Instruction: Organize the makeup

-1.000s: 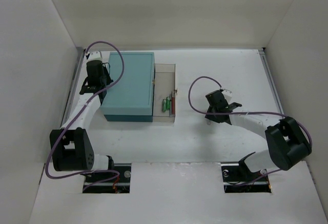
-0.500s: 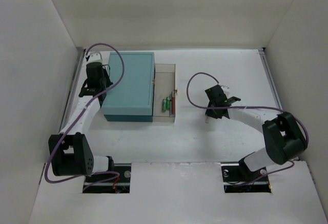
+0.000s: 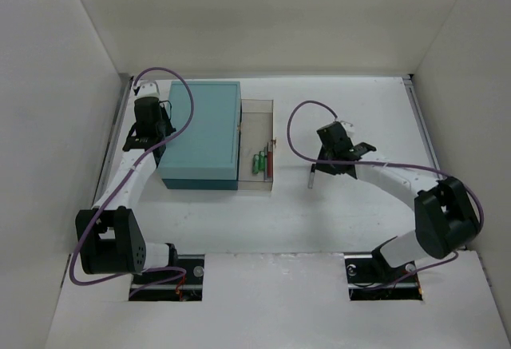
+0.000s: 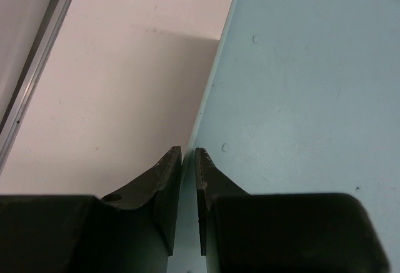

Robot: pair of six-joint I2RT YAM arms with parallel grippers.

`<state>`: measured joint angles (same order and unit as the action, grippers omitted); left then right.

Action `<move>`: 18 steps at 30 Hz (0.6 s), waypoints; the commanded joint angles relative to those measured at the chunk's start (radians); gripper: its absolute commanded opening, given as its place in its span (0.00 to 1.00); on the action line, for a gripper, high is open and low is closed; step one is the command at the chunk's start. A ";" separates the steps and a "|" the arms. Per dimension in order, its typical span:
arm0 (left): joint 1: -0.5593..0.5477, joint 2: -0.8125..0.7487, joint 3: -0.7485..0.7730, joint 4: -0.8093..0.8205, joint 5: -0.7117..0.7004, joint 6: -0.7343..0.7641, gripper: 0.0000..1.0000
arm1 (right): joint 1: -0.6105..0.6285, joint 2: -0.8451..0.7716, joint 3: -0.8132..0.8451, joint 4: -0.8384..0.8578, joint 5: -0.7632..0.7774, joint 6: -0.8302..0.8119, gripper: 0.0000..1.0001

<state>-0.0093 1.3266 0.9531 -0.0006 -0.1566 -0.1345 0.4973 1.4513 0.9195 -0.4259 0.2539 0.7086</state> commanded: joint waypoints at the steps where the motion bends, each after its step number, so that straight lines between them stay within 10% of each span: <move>1: -0.016 0.036 -0.031 -0.115 0.052 0.001 0.12 | 0.005 0.058 0.013 -0.024 0.011 0.054 0.28; 18: -0.011 0.068 -0.020 -0.110 0.072 0.001 0.12 | 0.103 0.161 0.160 -0.004 0.085 0.086 0.44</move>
<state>-0.0093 1.3415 0.9562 0.0151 -0.1555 -0.1341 0.5755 1.6535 1.0245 -0.4374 0.3077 0.7834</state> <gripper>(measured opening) 0.120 0.435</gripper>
